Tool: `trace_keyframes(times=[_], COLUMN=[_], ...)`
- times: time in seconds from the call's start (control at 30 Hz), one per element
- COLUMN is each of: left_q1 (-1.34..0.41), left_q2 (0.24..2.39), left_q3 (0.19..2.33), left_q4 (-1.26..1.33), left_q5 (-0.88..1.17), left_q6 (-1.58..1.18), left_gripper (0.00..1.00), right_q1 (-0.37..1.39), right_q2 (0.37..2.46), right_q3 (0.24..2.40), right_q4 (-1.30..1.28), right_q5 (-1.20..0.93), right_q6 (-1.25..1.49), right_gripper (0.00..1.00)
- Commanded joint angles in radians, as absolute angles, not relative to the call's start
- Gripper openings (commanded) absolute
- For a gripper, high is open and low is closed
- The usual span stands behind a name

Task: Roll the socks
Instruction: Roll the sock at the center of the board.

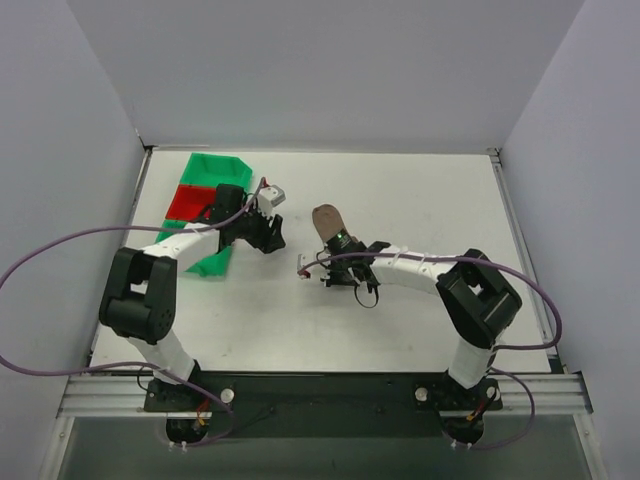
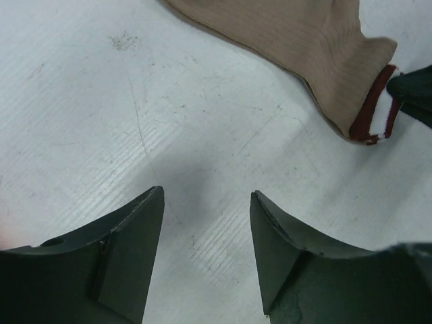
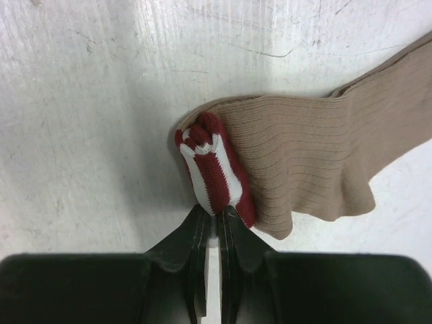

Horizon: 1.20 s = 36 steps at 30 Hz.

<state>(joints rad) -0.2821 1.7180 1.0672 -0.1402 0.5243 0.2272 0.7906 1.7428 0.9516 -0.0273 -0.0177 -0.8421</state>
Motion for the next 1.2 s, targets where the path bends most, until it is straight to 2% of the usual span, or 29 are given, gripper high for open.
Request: trace_keyframes(times=[0.0, 0.07, 0.1, 0.17, 0.23, 0.7, 0.97, 1.17], left_q1=[-0.282, -0.281, -0.276, -0.267, -0.258, -0.247, -0.273, -0.417], left_q2=[1.643, 1.625, 1.62, 1.602, 1.579, 1.359, 1.306, 1.263], left_q3=[0.997, 0.968, 0.962, 0.94, 0.925, 0.715, 0.632, 0.546], left_q4=[0.034, 0.057, 0.064, 0.081, 0.094, 0.215, 0.233, 0.279], left_q5=[0.534, 0.529, 0.529, 0.535, 0.535, 0.558, 0.575, 0.411], left_q6=[0.195, 0.198, 0.198, 0.195, 0.196, 0.291, 0.409, 0.544], left_gripper=[0.66, 0.68, 0.85, 0.88, 0.97, 0.97, 0.88, 0.83], right_q1=[0.721, 0.7, 0.693, 0.678, 0.669, 0.58, 0.568, 0.558], right_q2=[1.824, 1.841, 1.862, 1.887, 1.931, 2.174, 2.286, 2.382], right_q3=[1.072, 1.11, 1.146, 1.186, 1.244, 1.626, 1.787, 1.926], right_q4=[-0.382, -0.42, -0.446, -0.481, -0.526, -0.87, -1.02, -1.129], right_q5=[-0.175, -0.201, -0.224, -0.248, -0.279, -0.451, -0.541, -0.583], right_q6=[-0.798, -0.798, -0.798, -0.799, -0.795, -0.79, -0.79, -0.775], right_gripper=[0.0, 0.0, 0.0, 0.0, 0.0, 0.0, 0.0, 0.0])
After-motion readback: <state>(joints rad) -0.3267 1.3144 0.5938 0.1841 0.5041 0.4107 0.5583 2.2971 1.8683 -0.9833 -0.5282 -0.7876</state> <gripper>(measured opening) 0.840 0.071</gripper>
